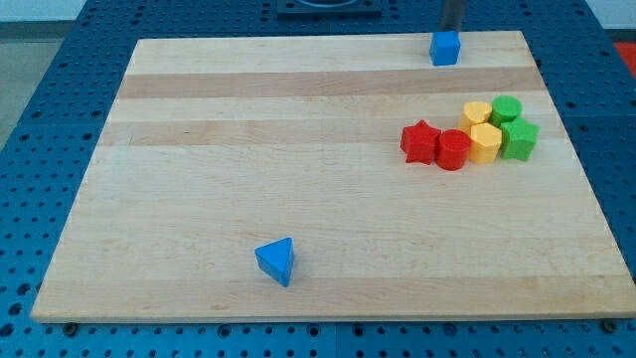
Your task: Slide the cube to the right of the triangle
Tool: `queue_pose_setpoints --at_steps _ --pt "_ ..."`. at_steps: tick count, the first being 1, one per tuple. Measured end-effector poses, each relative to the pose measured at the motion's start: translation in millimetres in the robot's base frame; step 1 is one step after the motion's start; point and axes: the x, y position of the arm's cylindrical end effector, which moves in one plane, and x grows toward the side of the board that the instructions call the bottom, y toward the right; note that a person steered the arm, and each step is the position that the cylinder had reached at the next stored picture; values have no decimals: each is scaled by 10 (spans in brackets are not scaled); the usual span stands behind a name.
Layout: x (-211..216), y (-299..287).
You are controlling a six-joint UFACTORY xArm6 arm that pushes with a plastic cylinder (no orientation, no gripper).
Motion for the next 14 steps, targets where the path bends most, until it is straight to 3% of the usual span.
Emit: queue_pose_setpoints --at_steps 3,8,14 --pt "631 -15" --pt "743 -1327" --pt "1860 -1812"
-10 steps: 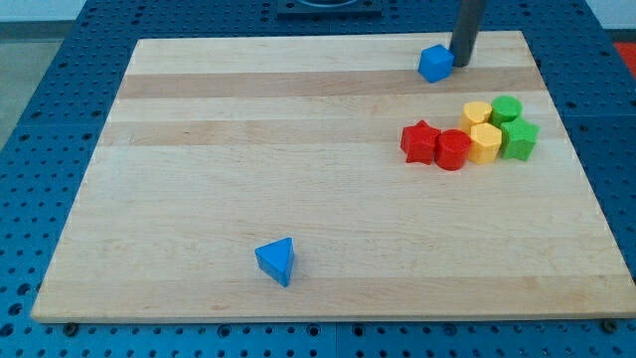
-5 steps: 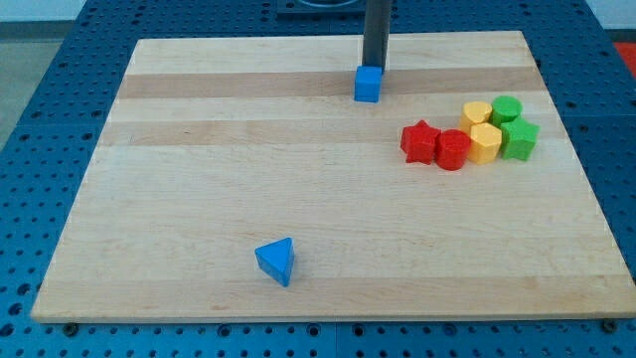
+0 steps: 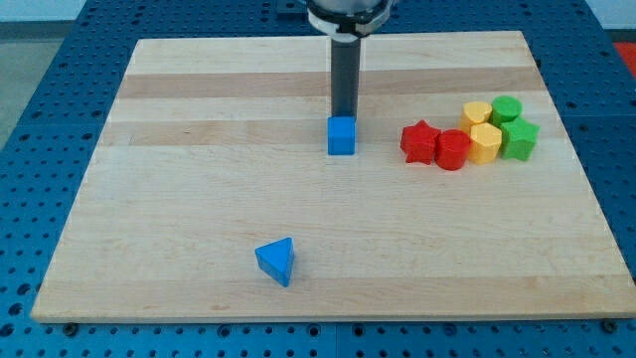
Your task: Slide the cube to the right of the triangle
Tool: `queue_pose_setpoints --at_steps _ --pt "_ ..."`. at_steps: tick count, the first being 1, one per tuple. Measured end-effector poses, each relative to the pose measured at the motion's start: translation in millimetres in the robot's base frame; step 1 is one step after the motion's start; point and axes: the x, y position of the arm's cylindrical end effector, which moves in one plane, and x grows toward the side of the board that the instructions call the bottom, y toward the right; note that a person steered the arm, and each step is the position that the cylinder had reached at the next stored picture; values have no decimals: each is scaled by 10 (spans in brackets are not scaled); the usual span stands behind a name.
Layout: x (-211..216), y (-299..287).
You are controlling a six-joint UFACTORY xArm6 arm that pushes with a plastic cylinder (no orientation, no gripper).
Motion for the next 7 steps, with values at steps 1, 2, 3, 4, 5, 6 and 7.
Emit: queue_pose_setpoints --at_steps 1,2,3,4,5,6,7 --pt "239 -79" --pt "481 -95" --pt "672 -80" --pt "886 -80" --pt "1141 -80" --pt "1343 -80" --pt "1445 -80"
